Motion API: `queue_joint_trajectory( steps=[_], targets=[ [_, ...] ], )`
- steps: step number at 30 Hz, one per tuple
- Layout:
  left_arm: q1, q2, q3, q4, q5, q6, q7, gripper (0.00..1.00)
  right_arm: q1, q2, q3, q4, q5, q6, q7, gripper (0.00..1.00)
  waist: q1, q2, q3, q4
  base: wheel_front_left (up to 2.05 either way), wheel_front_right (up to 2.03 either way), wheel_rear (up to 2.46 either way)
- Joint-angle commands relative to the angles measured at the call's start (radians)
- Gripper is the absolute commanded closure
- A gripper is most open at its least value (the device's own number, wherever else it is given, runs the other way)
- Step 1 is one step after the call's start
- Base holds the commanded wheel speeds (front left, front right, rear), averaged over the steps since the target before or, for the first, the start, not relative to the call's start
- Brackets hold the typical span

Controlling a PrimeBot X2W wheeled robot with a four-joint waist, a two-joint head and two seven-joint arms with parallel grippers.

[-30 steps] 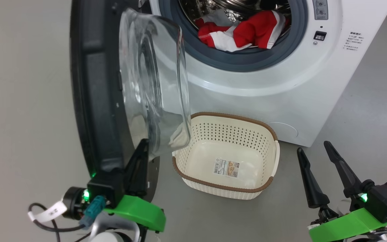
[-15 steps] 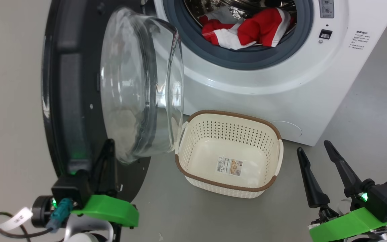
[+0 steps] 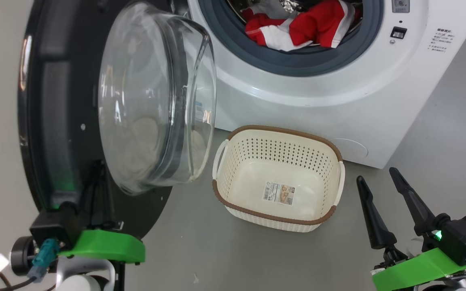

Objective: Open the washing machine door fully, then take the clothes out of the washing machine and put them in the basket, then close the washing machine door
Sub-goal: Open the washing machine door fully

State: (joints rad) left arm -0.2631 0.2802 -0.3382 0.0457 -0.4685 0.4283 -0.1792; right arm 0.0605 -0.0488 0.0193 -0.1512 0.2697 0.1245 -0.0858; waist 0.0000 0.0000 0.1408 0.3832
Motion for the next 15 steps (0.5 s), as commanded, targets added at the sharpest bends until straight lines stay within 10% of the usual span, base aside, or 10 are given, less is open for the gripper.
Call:
queue_joint_trajectory(
  steps=[1, 15],
  targets=[
    [-0.006, 0.046, 0.060, -0.011, -0.012, 0.018, -0.012, 1.00, -0.025, -0.001, 0.028, -0.033, -0.018, 0.006, 0.005, 0.00, 0.0000, 0.0000, 0.004, 0.001, 0.00, 0.00, 0.00],
    [0.001, 0.066, 0.139, 0.042, -0.045, 0.024, -0.052, 1.00, -0.028, -0.001, 0.029, -0.055, -0.043, 0.006, 0.036, 0.00, 0.0000, 0.0000, 0.016, 0.024, 0.00, 0.00, 0.00]
  ],
)
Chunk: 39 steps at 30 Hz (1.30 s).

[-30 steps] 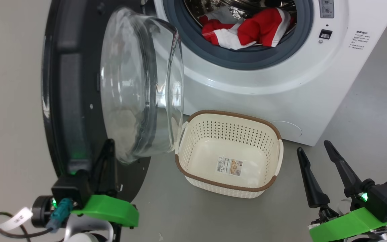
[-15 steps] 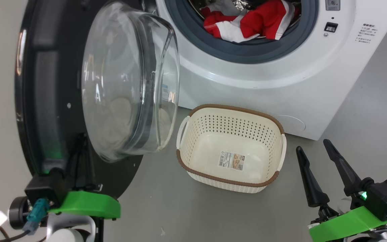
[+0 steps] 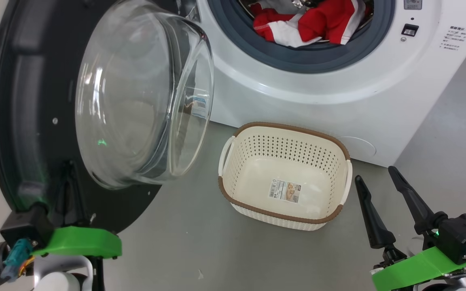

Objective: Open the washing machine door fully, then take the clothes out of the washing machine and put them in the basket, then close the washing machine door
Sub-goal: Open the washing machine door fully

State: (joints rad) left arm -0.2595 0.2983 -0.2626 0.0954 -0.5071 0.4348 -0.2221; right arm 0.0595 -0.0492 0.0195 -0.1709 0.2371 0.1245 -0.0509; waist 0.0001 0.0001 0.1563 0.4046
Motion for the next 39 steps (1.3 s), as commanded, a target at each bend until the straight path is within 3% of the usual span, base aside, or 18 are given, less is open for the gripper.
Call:
queue_joint_trajectory(
  steps=[1, 22, 39],
  targets=[
    [-0.003, 0.050, 0.068, -0.004, -0.008, 0.016, -0.011, 1.00, -0.026, -0.001, 0.030, -0.037, -0.011, 0.006, 0.003, 0.00, 0.0000, -0.0001, 0.001, 0.004, 0.00, 0.00, 0.00],
    [-0.122, 0.040, 0.143, 0.171, -0.029, -0.049, -0.037, 1.00, -0.038, -0.001, 0.034, -0.056, -0.032, 0.006, 0.033, 0.00, 0.0000, -0.0001, 0.035, 0.014, 0.00, 0.00, 0.00],
    [-0.230, -0.005, 0.295, 0.315, 0.041, -0.120, -0.039, 1.00, -0.059, -0.001, 0.036, -0.075, -0.052, 0.006, 0.057, 0.00, 0.0000, -0.0001, 0.070, 0.013, 0.00, 0.00, 0.00]
  ],
)
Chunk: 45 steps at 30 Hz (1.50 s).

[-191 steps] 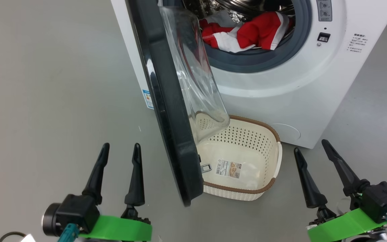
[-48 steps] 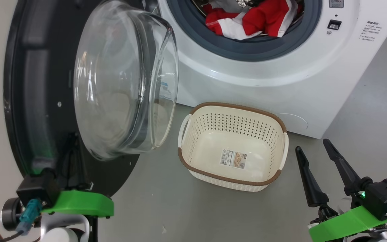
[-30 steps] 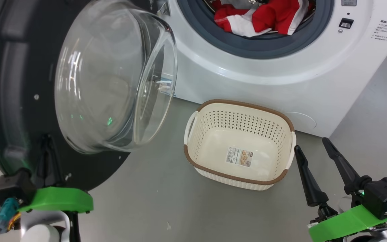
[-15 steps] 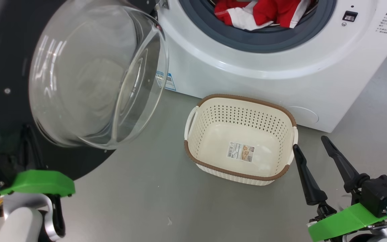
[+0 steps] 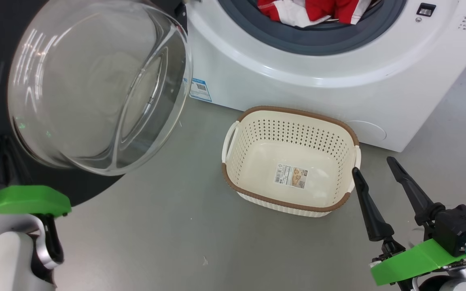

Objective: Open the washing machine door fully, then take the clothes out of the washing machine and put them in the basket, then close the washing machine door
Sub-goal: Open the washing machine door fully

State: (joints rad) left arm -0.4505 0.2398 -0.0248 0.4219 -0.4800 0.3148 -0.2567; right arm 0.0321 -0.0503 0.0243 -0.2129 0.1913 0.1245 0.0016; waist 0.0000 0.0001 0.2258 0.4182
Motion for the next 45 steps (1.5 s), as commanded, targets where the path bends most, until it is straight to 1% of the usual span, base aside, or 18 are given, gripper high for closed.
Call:
queue_joint_trajectory(
  steps=[1, 6, 17, 31, 42, 43, 44, 45],
  targets=[
    [-0.045, 0.052, 0.070, -0.003, 0.019, -0.006, -0.005, 1.00, -0.032, 0.000, 0.031, -0.034, -0.007, 0.006, 0.006, 0.00, 0.0000, -0.0001, 0.002, -0.001, 0.00, 0.00, 0.00],
    [-0.066, 0.042, 0.124, 0.033, 0.049, -0.039, -0.005, 1.00, -0.034, 0.000, 0.031, -0.038, -0.012, 0.006, 0.011, 0.00, 0.0000, -0.0001, 0.009, -0.005, 0.00, 0.00, 0.00],
    [-0.106, 0.016, 0.228, 0.090, 0.112, -0.090, -0.005, 1.00, -0.043, 0.000, 0.034, -0.048, -0.022, 0.006, 0.025, 0.00, 0.0000, -0.0001, 0.024, -0.011, 0.00, 0.00, 0.00],
    [-0.130, -0.002, 0.309, 0.130, 0.185, -0.133, -0.005, 1.00, -0.045, 0.000, 0.036, -0.050, -0.022, 0.006, 0.030, 0.00, 0.0000, -0.0001, 0.024, -0.016, 0.00, 0.00, 0.00],
    [-0.106, -0.038, 0.359, 0.103, 0.225, -0.179, -0.005, 1.00, -0.042, 0.000, 0.038, -0.036, -0.010, 0.006, 0.019, 0.00, 0.0000, -0.0001, 0.014, -0.005, 0.00, 0.00, 0.00],
    [-0.102, -0.041, 0.361, 0.099, 0.229, -0.184, -0.005, 0.96, -0.041, 0.000, 0.038, -0.035, -0.009, 0.006, 0.017, 0.00, 0.0000, -0.0001, 0.012, -0.004, 0.00, 0.00, 0.00],
    [-0.099, -0.044, 0.364, 0.095, 0.231, -0.190, -0.005, 0.73, -0.040, 0.000, 0.037, -0.033, -0.008, 0.006, 0.016, 0.00, 0.0000, -0.0001, 0.011, -0.003, 0.00, 0.00, 0.00],
    [-0.096, -0.047, 0.366, 0.091, 0.232, -0.197, -0.005, 0.56, -0.040, 0.000, 0.037, -0.031, -0.007, 0.006, 0.014, 0.00, 0.0000, -0.0001, 0.009, -0.003, 0.00, 0.00, 0.00]
  ],
)
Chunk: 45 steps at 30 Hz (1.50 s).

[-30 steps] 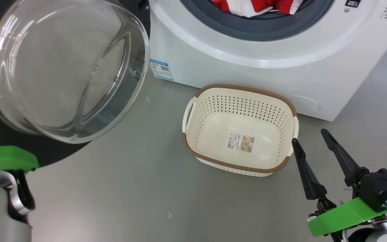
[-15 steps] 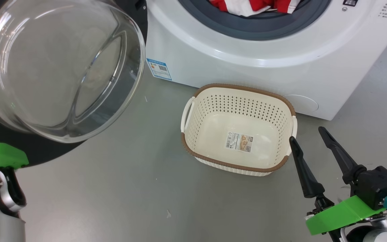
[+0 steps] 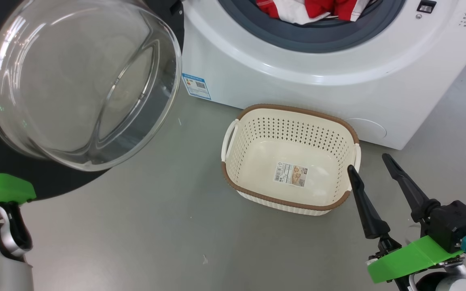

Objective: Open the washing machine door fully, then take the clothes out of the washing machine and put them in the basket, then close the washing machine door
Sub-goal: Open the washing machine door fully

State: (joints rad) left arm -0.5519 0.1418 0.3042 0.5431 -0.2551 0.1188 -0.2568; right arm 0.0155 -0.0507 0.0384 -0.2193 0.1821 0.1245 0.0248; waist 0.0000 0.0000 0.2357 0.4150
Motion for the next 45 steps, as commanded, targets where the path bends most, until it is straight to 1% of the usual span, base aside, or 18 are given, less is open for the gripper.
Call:
queue_joint_trajectory(
  steps=[1, 2, 3, 8, 10, 11, 18, 21, 22, 28, 33, 41, 45],
  targets=[
    [0.009, 0.048, 0.038, -0.036, 0.011, -0.007, -0.005, 0.44, -0.023, 0.001, 0.022, -0.022, 0.004, 0.006, -0.011, 0.00, 0.0000, 0.0000, -0.002, 0.001, 0.00, 0.00, 0.00],
    [0.014, 0.044, 0.037, -0.044, 0.015, -0.013, -0.005, 0.17, -0.022, 0.001, 0.022, -0.020, 0.005, 0.006, -0.012, 0.00, 0.0000, 0.0000, -0.004, 0.002, 0.00, 0.00, 0.00],
    [0.020, 0.039, 0.033, -0.050, 0.021, -0.020, -0.005, 0.00, -0.021, 0.001, 0.022, -0.019, 0.007, 0.006, -0.014, 0.00, 0.0000, 0.0000, -0.006, 0.002, 0.00, 0.00, 0.00],
    [0.047, 0.009, 0.021, -0.115, 0.041, -0.046, -0.005, 0.00, -0.019, 0.001, 0.020, -0.011, 0.014, 0.006, -0.020, 0.00, 0.0000, 0.0000, -0.018, 0.003, 0.00, 0.00, 0.00],
    [0.060, -0.003, 0.016, -0.156, 0.050, -0.055, -0.005, 0.00, -0.017, 0.001, 0.018, -0.009, 0.015, 0.006, -0.024, 0.00, 0.0000, 0.0000, -0.024, 0.002, 0.00, 0.00, 0.00],
    [0.069, -0.011, 0.014, -0.196, 0.049, -0.072, -0.005, 0.00, -0.014, 0.001, 0.016, -0.007, 0.017, 0.006, -0.027, 0.00, 0.0000, 0.0000, -0.030, 0.001, 0.00, 0.00, 0.00],
    [0.109, -0.050, -0.027, -0.363, 0.048, -0.121, -0.005, 0.00, -0.009, 0.001, 0.002, -0.003, 0.025, 0.006, -0.039, 0.00, 0.0000, 0.0000, -0.042, -0.016, 0.00, 0.00, 0.00],
    [0.128, -0.061, -0.052, -0.416, 0.042, -0.140, -0.005, 0.00, -0.013, 0.001, -0.002, 0.002, 0.032, 0.006, -0.048, 0.00, 0.0000, 0.0000, -0.046, -0.034, 0.00, 0.00, 0.00],
    [0.128, -0.061, -0.052, -0.416, 0.042, -0.140, -0.005, 0.00, -0.013, 0.001, -0.002, 0.002, 0.032, 0.006, -0.048, 0.00, 0.0000, 0.0000, -0.046, -0.034, 0.00, 0.00, 0.00],
    [0.169, -0.073, -0.107, -0.487, 0.032, -0.165, 0.001, 0.00, -0.015, 0.001, -0.012, 0.018, 0.047, 0.006, -0.078, 0.00, 0.0000, 0.0000, -0.061, -0.084, 0.00, 0.00, 0.00],
    [0.206, -0.076, -0.153, -0.528, 0.021, -0.187, 0.034, 0.00, -0.017, 0.001, -0.023, 0.032, 0.054, 0.006, -0.103, 0.00, 0.0000, 0.0000, -0.068, -0.138, 0.00, 0.00, 0.00],
    [0.256, -0.078, -0.231, -0.559, -0.012, -0.219, 0.078, 0.00, -0.022, 0.001, -0.050, 0.051, 0.066, 0.006, -0.146, 0.00, 0.0000, 0.0000, -0.064, -0.227, 0.00, 0.00, 0.00],
    [0.271, -0.079, -0.256, -0.553, -0.024, -0.225, 0.089, 0.00, -0.022, 0.001, -0.056, 0.058, 0.069, 0.006, -0.166, 0.00, 0.0000, 0.0000, -0.070, -0.269, 0.00, 0.00, 0.00]
  ],
)
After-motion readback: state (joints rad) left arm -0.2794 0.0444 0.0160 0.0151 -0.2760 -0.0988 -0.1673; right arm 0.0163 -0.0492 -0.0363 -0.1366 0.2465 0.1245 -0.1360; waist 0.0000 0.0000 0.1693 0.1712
